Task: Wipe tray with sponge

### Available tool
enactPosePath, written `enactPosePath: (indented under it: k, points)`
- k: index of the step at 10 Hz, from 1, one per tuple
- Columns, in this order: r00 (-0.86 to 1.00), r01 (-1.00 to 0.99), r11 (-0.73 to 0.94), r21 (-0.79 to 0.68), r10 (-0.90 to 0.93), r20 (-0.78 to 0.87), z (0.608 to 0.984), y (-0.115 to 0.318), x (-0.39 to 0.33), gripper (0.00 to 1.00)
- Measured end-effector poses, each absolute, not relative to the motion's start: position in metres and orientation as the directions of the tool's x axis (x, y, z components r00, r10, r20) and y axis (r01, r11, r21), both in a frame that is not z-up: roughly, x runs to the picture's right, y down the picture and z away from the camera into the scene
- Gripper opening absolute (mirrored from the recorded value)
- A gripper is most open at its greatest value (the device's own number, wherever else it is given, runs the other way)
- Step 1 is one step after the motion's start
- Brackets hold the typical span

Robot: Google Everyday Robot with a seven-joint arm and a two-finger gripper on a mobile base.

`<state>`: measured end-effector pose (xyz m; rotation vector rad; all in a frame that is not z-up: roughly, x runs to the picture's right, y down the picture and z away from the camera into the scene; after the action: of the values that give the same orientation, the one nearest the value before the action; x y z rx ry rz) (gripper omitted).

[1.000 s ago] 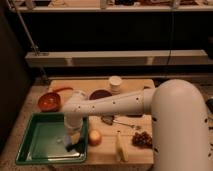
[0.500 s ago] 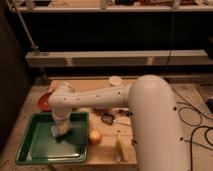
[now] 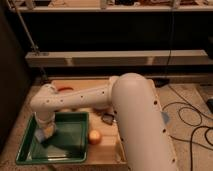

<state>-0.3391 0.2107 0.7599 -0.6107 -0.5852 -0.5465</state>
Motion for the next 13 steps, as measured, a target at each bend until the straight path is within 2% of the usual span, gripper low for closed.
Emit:
enactPosePath:
  k: [4,11,13]
  points:
    - [0.679,0.649,0.67,-0.361,-0.296,0.672,0.728,0.247,-0.328,0.13]
    - [0.823,0.493,0.697,-0.521,-0.179,0.539,0.756,0.254,-0.236,0.13]
    - [0.86,0.44,0.715,-0.543,-0.16,0.485,0.777,0.233,-0.222,0.13]
